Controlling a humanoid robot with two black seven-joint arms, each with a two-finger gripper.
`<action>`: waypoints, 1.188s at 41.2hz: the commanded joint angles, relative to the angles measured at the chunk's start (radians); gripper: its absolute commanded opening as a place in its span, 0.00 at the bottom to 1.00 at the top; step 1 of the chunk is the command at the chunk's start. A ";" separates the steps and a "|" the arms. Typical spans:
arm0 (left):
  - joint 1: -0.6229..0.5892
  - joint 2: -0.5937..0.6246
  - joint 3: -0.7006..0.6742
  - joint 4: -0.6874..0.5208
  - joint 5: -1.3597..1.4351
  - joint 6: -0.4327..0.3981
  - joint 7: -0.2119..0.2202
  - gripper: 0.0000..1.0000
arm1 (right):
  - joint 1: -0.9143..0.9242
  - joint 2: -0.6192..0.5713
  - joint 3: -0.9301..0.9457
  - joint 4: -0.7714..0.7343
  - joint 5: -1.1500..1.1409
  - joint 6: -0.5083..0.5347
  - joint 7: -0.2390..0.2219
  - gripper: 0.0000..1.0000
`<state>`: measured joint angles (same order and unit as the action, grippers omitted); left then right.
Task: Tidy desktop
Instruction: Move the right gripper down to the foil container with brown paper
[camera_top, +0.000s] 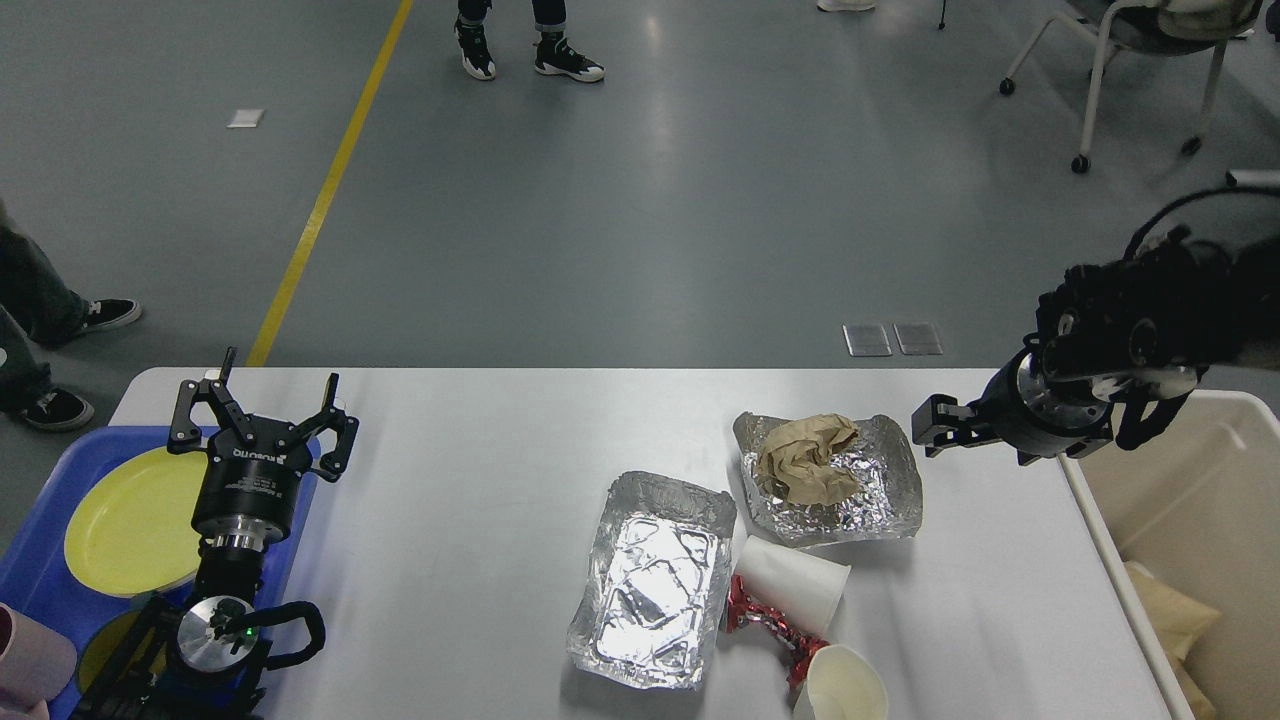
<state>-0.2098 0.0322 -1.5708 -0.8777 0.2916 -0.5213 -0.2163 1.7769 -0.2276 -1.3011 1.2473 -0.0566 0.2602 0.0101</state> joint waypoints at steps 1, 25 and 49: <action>0.000 0.000 0.000 0.000 0.000 0.001 0.000 0.96 | -0.207 -0.001 0.006 -0.264 -0.017 -0.013 0.180 0.90; 0.000 0.000 0.000 0.000 0.000 0.000 -0.001 0.96 | -0.680 0.108 0.051 -0.738 -0.065 -0.107 0.320 0.93; 0.000 0.000 0.000 0.000 -0.002 0.000 0.000 0.96 | -0.731 0.114 0.063 -0.766 -0.069 -0.187 0.297 0.78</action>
<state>-0.2101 0.0322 -1.5708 -0.8774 0.2905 -0.5209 -0.2164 1.0487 -0.1147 -1.2367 0.4805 -0.1238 0.0742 0.3071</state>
